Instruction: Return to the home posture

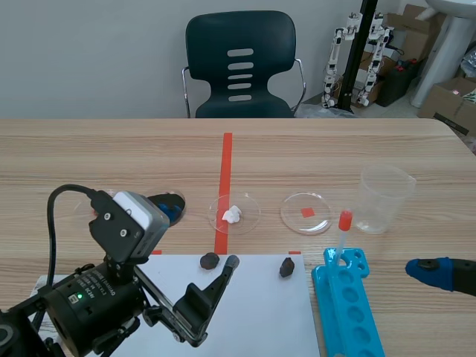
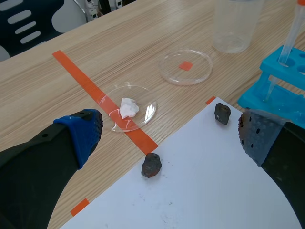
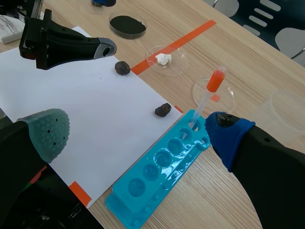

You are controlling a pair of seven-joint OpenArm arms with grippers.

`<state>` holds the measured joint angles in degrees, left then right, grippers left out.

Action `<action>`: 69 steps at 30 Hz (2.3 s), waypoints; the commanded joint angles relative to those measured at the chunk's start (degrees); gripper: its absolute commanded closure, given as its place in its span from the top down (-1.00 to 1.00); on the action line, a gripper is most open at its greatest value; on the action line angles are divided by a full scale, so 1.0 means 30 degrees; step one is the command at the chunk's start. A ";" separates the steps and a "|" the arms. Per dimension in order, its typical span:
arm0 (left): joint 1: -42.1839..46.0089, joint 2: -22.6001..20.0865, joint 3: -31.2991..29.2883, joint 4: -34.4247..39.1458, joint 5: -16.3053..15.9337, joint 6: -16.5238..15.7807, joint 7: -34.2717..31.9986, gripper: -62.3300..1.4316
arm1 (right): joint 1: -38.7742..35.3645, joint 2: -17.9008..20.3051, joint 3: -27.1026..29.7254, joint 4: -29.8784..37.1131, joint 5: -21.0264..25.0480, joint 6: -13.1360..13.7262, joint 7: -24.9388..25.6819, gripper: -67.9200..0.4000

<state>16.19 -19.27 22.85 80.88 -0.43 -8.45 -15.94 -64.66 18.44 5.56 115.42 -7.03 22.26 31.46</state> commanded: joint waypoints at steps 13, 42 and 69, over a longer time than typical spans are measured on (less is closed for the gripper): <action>0.0357 0.0117 -0.1209 0.0707 -0.0648 -0.2120 0.0153 0.92 | -0.0029 0.0000 0.0087 0.0168 0.0204 -0.0051 0.0270 0.74; 1.2451 0.2295 -1.1781 1.0812 0.1224 -0.4969 0.0240 0.92 | -0.0029 0.0000 0.0087 0.0168 0.0204 -0.0051 0.0270 0.74; 1.4644 0.2331 -1.1948 1.1744 0.1494 -0.5085 0.0117 0.92 | -0.0029 0.0000 0.0087 0.0168 0.0211 -0.0051 0.0270 0.74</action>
<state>60.14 -12.53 -12.95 114.96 4.54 -23.68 -14.83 -64.66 18.44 5.56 115.42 -7.03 22.26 31.46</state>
